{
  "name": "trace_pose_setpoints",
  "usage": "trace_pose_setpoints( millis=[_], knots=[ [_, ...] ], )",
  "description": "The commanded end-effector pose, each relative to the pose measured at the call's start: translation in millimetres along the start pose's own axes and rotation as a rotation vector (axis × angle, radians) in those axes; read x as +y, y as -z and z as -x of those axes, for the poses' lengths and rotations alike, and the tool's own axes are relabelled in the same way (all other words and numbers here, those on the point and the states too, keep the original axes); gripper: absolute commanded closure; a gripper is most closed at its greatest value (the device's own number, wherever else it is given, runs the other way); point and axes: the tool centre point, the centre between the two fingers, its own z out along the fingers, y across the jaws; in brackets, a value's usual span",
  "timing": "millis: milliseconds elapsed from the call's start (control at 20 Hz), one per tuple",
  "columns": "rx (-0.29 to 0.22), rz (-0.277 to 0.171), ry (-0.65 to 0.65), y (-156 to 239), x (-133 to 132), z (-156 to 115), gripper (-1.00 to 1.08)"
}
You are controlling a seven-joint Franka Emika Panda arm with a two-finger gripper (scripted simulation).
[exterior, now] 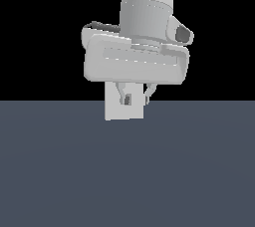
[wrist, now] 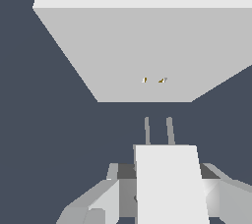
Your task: Plug the charger into the wall socket.
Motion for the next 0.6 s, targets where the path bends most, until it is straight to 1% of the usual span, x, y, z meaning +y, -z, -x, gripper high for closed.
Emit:
trace_pose_setpoints(
  millis=[0,300,550],
  knots=[
    [0.000,0.000,0.001,-2,0,-7,1.08],
    [0.000,0.001,0.001,-10,0,-30,1.08],
    [0.000,0.000,0.001,-13,0,-39,1.08]
  ],
)
